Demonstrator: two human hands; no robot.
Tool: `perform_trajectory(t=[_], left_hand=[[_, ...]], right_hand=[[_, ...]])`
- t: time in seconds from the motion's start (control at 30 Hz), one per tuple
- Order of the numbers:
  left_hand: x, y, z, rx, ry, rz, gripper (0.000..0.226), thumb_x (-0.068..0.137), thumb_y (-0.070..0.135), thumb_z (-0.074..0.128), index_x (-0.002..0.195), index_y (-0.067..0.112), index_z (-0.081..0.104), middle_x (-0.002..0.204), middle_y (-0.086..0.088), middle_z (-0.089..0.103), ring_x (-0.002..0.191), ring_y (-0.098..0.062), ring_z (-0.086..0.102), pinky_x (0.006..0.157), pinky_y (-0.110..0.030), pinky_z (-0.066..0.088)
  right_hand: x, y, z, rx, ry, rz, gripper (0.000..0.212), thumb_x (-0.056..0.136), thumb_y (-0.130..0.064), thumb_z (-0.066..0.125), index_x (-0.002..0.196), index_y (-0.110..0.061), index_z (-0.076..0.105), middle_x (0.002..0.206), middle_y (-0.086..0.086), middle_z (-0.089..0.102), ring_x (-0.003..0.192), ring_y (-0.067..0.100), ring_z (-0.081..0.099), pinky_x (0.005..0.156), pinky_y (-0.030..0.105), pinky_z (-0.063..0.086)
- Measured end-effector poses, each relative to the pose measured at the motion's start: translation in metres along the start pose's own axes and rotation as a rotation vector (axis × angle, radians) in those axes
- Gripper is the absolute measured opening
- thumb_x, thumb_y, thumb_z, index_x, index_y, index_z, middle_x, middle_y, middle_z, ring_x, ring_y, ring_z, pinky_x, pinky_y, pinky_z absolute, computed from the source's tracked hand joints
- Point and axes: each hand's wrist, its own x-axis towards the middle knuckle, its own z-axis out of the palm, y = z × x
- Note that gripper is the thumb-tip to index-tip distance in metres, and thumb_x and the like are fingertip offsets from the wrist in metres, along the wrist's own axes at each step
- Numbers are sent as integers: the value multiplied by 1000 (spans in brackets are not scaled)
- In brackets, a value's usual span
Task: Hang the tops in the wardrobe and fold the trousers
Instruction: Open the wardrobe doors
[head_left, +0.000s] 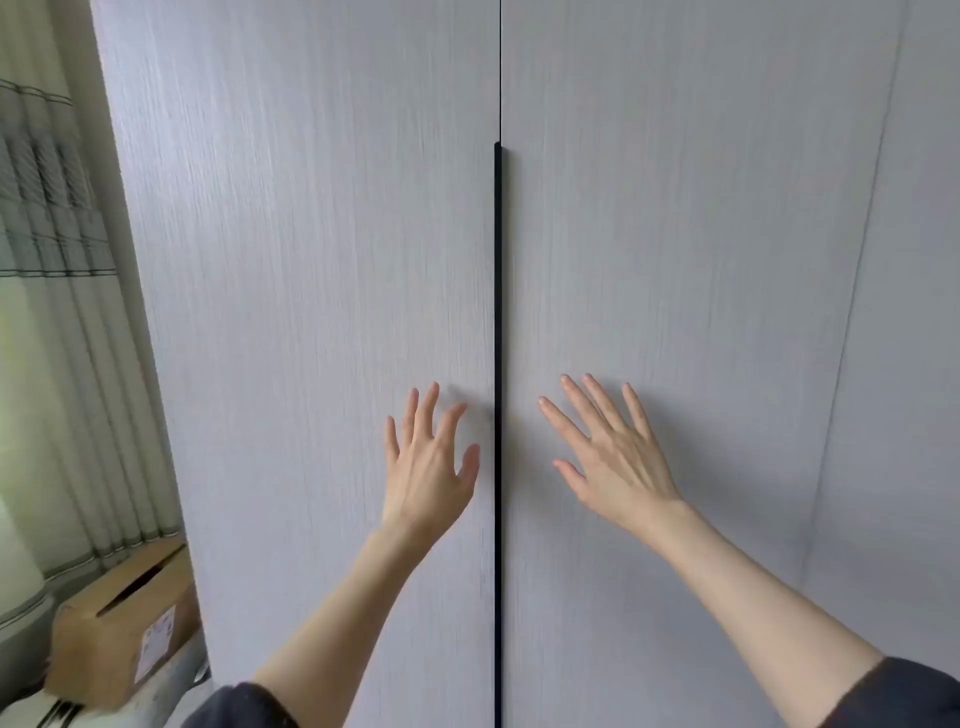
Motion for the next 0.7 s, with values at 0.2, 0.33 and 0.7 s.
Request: perform_trajectory(t=[0.2, 0.33, 0.7], left_hand=[[0, 7, 37, -17, 15, 22, 46, 94, 28, 53, 137, 17, 40, 158, -8, 4, 146, -26, -7, 116, -44, 3], [9, 13, 58, -11, 119, -32, 41, 90, 24, 60, 128, 15, 48, 157, -12, 7, 145, -30, -2, 116, -50, 10], [18, 32, 63, -26, 214, -172, 17, 84, 11, 62, 100, 6, 56, 153, -14, 14, 143, -34, 7, 113, -49, 18]], right_hand=[[-24, 7, 29, -44, -70, -32, 86, 62, -41, 82, 138, -21, 46, 147, 12, 39, 137, 31, 29, 105, 64, 16], [-29, 22, 48, -13, -115, -45, 100, 56, -47, 83, 141, -24, 36, 153, 8, 25, 140, 32, 21, 106, 67, 15], [-33, 25, 67, 66, -91, -73, 112, 54, -54, 82, 145, -26, 23, 155, 5, 17, 142, 29, 16, 109, 65, -2]])
